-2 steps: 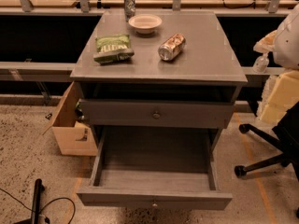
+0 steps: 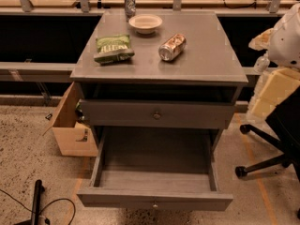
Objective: Place green jalapeno chip bag into middle drawer
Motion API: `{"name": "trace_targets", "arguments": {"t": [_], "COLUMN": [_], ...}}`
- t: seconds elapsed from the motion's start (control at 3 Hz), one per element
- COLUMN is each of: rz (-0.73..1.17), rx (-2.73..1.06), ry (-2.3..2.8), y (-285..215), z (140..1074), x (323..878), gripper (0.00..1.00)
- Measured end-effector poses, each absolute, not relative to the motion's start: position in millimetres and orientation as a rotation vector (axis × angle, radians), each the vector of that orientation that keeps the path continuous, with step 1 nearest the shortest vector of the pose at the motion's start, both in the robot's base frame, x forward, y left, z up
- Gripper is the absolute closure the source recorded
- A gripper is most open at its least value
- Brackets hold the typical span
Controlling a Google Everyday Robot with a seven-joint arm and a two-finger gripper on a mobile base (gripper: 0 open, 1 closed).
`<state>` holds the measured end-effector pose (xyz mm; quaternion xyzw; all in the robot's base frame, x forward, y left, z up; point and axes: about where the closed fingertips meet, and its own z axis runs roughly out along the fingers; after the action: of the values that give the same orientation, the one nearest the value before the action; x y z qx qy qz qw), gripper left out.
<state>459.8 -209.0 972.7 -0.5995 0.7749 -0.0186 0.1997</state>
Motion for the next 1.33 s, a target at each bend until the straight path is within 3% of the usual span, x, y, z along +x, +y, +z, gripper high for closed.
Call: {"name": "trace_targets", "arguments": {"t": [0.67, 1.33], "rz": [0.165, 0.196], "rx": [-1.364, -1.14], "ry": [1.95, 1.864], "y": [-177, -148], "z": [967, 974], "x": [545, 609], "gripper": [0.0, 0.0]}}
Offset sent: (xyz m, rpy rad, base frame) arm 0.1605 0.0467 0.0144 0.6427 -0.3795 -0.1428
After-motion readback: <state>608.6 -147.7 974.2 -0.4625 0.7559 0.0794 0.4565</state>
